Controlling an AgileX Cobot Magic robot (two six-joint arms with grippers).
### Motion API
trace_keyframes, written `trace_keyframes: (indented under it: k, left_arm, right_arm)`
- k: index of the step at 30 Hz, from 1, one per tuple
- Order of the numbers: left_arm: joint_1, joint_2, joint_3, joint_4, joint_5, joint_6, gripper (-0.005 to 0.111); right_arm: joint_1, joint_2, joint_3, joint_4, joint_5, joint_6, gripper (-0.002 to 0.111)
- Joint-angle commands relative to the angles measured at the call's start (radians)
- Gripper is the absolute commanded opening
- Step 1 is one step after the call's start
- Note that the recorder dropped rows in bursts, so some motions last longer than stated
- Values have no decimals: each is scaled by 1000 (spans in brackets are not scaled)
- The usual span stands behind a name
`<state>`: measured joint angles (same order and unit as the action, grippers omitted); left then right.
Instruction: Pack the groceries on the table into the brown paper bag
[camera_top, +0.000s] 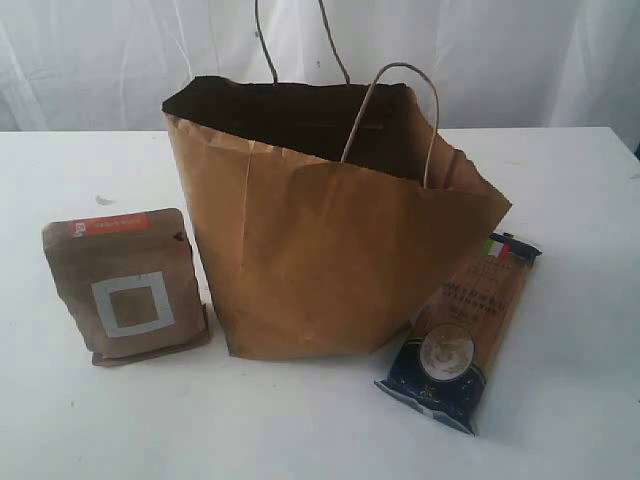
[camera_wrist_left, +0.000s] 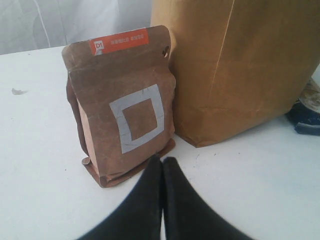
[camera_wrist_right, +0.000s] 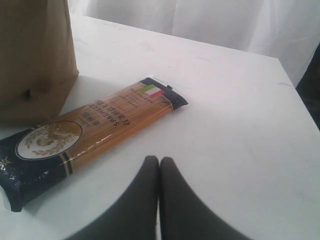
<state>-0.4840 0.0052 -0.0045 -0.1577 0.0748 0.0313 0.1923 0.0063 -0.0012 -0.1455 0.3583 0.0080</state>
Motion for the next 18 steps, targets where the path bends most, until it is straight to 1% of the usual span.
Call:
trace_keyframes:
  k: [1,3,6,7,8,10,11,12,13,14,15,16,17,18]
  left_arm:
    - [4,-5,4,-1,-15,-11,1]
    - [4,-5,4,-19,-40,-60,1]
    - [4,-5,4,-103,-101,-225,1]
    - [4,-5,4,-127,-137,-287,1]
    - [4,-5,4,-139,-198,-413,1]
    - [4,-5,4,-139,-274,-489,1]
    - [4,-5,4,-139,-284,-530,1]
    - [-5,-5,-37,-65,-265,-665,1]
    - [-16,-5,-76,8,-230,-699,1]
    - [-38,-5,-203,146,-65,-767,1]
    - [-48,-5,-262,168,45,-764,1]
    - [-68,15,-418,196,337,-708,1]
    - [-83,61,-540,179,535,-606,1]
    - [-93,98,-612,166,629,-521,1]
  right_arm:
    - [-4,-6,1,-2,-15,-8,0]
    - [-4,-6,1,-2,-15,-8,0]
    - [-4,-6,1,-2,-15,-8,0]
    - [-4,-6,1,-2,-15,-8,0]
    - [-4,-6,1,-2,-15,-8,0]
    - [-4,-6,1,-2,-15,-8,0]
    - [-4,-6,1,-2,-15,-8,0]
    - [-4,-6,1,-2,-15,-8,0]
    - [-4,-6,1,-2,-15,-8,0]
    - [-4,-6,1,-2,-15,-8,0]
    - [-4,-6,1,-2,-15,-8,0]
    - [-4,-6,1,-2,-15,-8,0]
    - [-4,-6,1,-2,-15,-8,0]
    - [-4,-6,1,-2,-15,-8,0]
